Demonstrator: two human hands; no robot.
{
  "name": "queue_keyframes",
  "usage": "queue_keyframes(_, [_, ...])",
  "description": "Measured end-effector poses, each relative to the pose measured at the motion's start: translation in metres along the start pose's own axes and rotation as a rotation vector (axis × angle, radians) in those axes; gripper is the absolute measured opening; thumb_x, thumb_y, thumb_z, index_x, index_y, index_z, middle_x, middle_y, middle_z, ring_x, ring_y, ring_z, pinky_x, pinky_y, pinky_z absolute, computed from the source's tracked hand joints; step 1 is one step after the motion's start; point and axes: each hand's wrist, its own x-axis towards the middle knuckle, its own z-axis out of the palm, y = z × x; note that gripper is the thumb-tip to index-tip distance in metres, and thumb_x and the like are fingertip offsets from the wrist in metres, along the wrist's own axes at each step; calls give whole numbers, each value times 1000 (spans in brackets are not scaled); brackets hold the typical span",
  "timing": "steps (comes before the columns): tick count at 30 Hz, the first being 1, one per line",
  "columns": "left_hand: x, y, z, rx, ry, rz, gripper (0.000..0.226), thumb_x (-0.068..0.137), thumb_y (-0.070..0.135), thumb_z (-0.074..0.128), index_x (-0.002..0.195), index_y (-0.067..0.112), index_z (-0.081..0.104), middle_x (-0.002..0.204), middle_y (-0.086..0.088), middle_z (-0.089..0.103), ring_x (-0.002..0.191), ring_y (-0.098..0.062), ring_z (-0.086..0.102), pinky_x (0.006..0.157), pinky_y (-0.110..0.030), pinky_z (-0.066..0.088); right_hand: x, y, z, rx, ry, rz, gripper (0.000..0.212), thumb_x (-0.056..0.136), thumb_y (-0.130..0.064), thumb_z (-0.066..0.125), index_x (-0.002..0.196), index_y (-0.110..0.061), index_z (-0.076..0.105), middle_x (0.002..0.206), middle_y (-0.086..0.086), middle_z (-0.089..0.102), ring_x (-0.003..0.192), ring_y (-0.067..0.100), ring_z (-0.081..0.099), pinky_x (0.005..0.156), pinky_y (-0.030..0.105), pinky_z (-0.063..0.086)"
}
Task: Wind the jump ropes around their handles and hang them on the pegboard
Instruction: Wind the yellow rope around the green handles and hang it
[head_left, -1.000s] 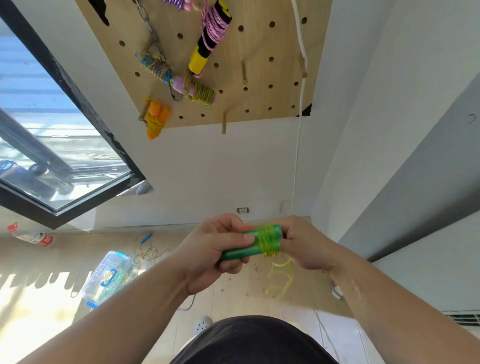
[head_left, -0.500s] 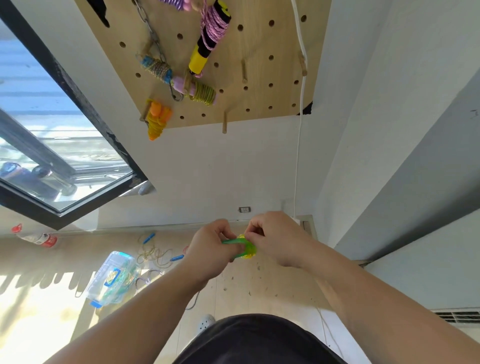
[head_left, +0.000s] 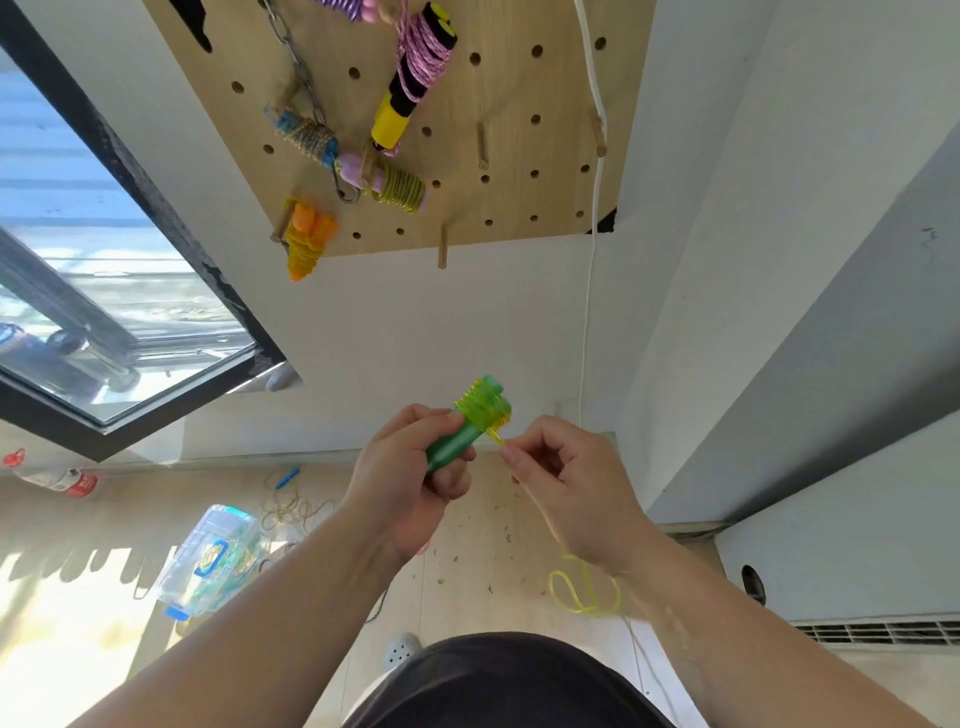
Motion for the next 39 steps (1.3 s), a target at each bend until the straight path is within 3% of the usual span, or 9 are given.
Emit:
queue_keyframes(5, [-7, 6, 3, -13, -143, -34, 14, 84, 9, 64, 74, 8, 54, 66, -16, 53, 38, -15, 33, 51, -28, 26, 1, 6, -12, 163, -91, 72, 17, 98, -16, 66, 82, -22, 67, 68, -6, 63, 61, 2, 52, 60, 15, 40])
queue_keyframes(11, [-15, 6, -12, 113, -360, -137, 18, 80, 3, 72, 74, 12, 58, 64, -18, 53, 37, -13, 32, 43, -22, 31, 13, 12, -33, -56, -392, 50, 25, 97, -35, 62, 95, -14, 75, 58, -14, 44, 55, 5, 36, 56, 21, 31])
queue_keyframes(13, [-17, 5, -16, 221, -441, -155, 13, 80, 3, 68, 78, 9, 57, 63, -16, 53, 39, -15, 39, 42, -22, 31, 21, 11, -40, -177, -506, 66, 37, 95, -44, 62, 90, -10, 73, 63, -5, 48, 59, 8, 40, 58, 26, 33])
queue_keyframes(16, [-18, -3, -23, 500, -492, -148, 16, 78, 5, 73, 81, 11, 59, 70, -18, 57, 53, -24, 51, 41, -21, 31, 35, 6, -49, -351, -691, 42, 21, 98, -36, 65, 87, -20, 72, 73, -1, 62, 67, 7, 50, 65, 29, 41])
queue_keyframes(20, [-11, -12, -28, 942, -451, -57, 27, 88, 16, 76, 73, 30, 59, 74, -15, 63, 61, -25, 49, 47, -25, 34, 50, -2, -43, -496, -754, 76, 12, 97, -30, 66, 93, -23, 75, 82, 1, 69, 71, 6, 53, 70, 29, 43])
queue_keyframes(24, [4, -19, -29, 1178, -191, 84, 18, 82, 35, 75, 76, 33, 58, 77, -5, 73, 58, -14, 57, 56, -28, 44, 49, -7, -20, -640, -604, 38, 18, 98, -30, 61, 91, -20, 75, 79, -7, 67, 72, 9, 58, 70, 30, 46])
queue_keyframes(30, [13, -22, -20, 715, 51, 56, 26, 82, 22, 77, 83, 14, 53, 67, -15, 61, 56, -22, 44, 50, -30, 29, 26, -8, 4, -558, -263, -27, 26, 101, -27, 51, 92, -16, 73, 73, 1, 64, 69, 20, 58, 68, 44, 51])
queue_keyframes(35, [17, -15, -9, 402, 119, -2, 22, 95, 6, 66, 84, 8, 48, 67, -19, 56, 43, -17, 33, 43, -25, 24, 6, -4, 10, -439, -100, -138, 30, 104, -27, 52, 129, -29, 67, 88, -16, 62, 82, 4, 54, 77, 29, 46])
queue_keyframes(39, [18, -2, -4, 114, 132, 2, 22, 99, 6, 60, 81, 8, 48, 62, -15, 54, 42, -16, 34, 42, -25, 29, -6, 13, 5, -246, -50, -35, 27, 101, -42, 52, 123, -46, 67, 86, -26, 65, 79, 2, 61, 76, 31, 53])
